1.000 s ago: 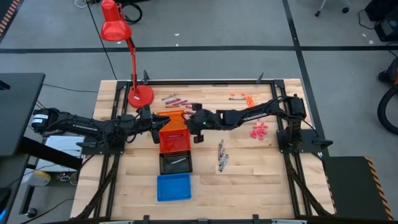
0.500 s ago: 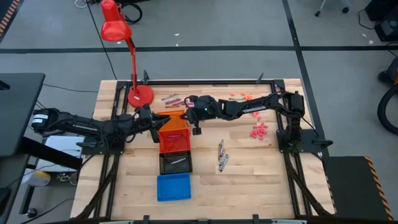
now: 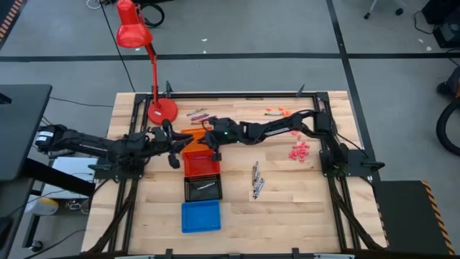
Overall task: Sort crayons
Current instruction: Put the orange crayon into the orange basket
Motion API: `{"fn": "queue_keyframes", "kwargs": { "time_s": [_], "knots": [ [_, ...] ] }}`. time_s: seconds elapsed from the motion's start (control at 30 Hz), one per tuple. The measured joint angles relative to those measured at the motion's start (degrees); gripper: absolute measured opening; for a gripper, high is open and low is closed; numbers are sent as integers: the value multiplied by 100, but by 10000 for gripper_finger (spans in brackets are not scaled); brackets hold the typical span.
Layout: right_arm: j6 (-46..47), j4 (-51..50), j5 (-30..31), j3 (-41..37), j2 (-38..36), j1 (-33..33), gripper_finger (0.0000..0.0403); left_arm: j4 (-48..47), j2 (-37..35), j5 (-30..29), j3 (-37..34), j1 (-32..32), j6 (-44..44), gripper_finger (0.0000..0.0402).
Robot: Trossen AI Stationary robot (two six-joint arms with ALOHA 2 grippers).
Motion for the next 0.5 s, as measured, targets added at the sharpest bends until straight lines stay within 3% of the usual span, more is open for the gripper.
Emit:
{"fn": "queue_keyframes", "kwargs": {
  "time_s": [0.3,0.5],
  "knots": [
    [192,-1458,449,925,581,-2,38,-693,-539,-134,-1,-20,-36,71],
    [251,-1614,448,948,547,0,80,-764,-521,-146,-2,-18,-130,71]
  ]
}}
